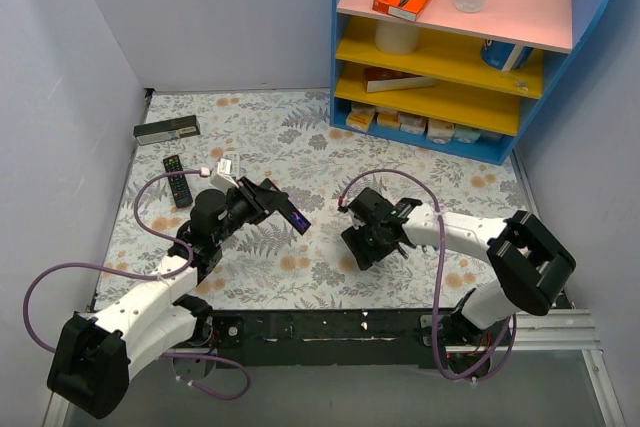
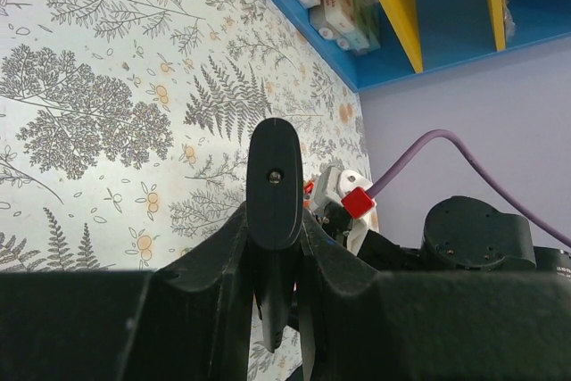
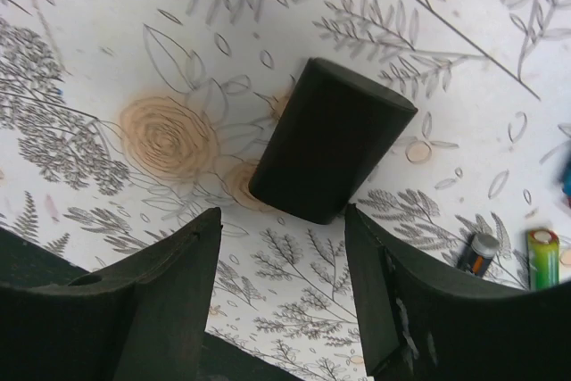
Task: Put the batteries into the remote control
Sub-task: Move the battery cover to the center of the board, then pick up the battery cover at the center of the board.
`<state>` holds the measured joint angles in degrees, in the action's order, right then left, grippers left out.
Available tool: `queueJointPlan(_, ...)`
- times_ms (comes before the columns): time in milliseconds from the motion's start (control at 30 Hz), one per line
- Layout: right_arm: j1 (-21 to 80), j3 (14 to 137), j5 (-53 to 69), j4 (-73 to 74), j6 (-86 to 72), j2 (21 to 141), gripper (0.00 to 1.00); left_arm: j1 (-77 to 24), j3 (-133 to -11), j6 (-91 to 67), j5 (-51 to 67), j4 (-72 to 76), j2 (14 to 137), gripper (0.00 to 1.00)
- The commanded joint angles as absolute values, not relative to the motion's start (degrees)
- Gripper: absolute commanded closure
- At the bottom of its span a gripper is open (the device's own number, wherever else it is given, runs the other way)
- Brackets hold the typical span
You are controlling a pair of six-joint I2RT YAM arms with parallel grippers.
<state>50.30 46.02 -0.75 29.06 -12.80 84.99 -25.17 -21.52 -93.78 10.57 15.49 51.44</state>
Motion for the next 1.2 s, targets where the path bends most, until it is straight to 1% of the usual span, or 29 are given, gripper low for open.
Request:
queueJointPlan(0, 52.0, 48.1, 6.3, 25.8, -11.6, 90.2, 0.36, -24.7, -24.8, -91.9, 8.3, 12.2, 48.5, 1.0)
queueJointPlan(133, 53.6, 52.5, 9.1, 24.4, -11.3, 93.7, 0.36, -24.8, -25.7, -91.1, 6.9, 10.1, 46.8, 1.0)
queueJointPlan(400, 53.6, 64.1, 7.8, 22.9, -7.5, 102.0, 0.36, -24.6, -27.2, -90.5, 4.2, 7.0, 44.4, 1.0)
queueJointPlan(467, 53.6, 65.0, 7.4, 22.7, -4.8, 102.2, 0.35, -24.6, -28.0, -90.3, 3.3, 6.2, 43.7, 1.0)
queueJointPlan(567, 53.6, 65.8, 6.7, 22.9, 3.9, 100.5, 0.34, -24.6, -28.6, -90.2, 1.1, 4.3, 42.4, 1.0)
queueJointPlan(600, 53.6, 65.9, 6.5, 23.2, 9.3, 99.9, 0.34, -24.5, -28.7, -90.3, 0.7, 3.5, 41.2, 1.0)
queueJointPlan(633, 53.6, 65.8, 6.2, 23.3, 11.5, 99.1, 0.34, -24.6, -28.7, -90.2, -1.4, 3.2, 40.5, 1.0)
queueJointPlan(733, 53.7, 65.5, 5.1, 23.4, 19.0, 96.8, 0.33, -24.5, -29.0, -90.0, -2.9, 1.5, 38.8, 1.0)
queueJointPlan(767, 53.6, 65.5, 4.7, 23.2, 20.5, 95.9, 0.3, -24.4, -29.4, -90.0, -3.2, 1.1, 38.5, 1.0)
queueJointPlan(833, 53.5, 65.3, 4.0, 23.0, 23.4, 95.3, 0.29, -24.4, -29.6, -90.0, -3.5, 0.4, 37.9, 1.0)
queueJointPlan(867, 53.5, 65.4, 3.3, 23.0, 23.9, 95.4, 0.24, -24.5, -29.7, -90.0, -3.5, 0.4, 37.6, 1.0)
queueJointPlan(933, 53.3, 65.7, 1.2, 23.7, 25.0, 95.8, 0.21, -24.5, -30.0, -90.2, -3.6, 0.4, 37.4, 1.0)
queueJointPlan(1167, 49.9, 65.5, 0.7, 24.7, 25.3, 98.4, 0.2, -24.5, -30.7, -90.8, -3.3, -2.3, 37.1, 1.0)
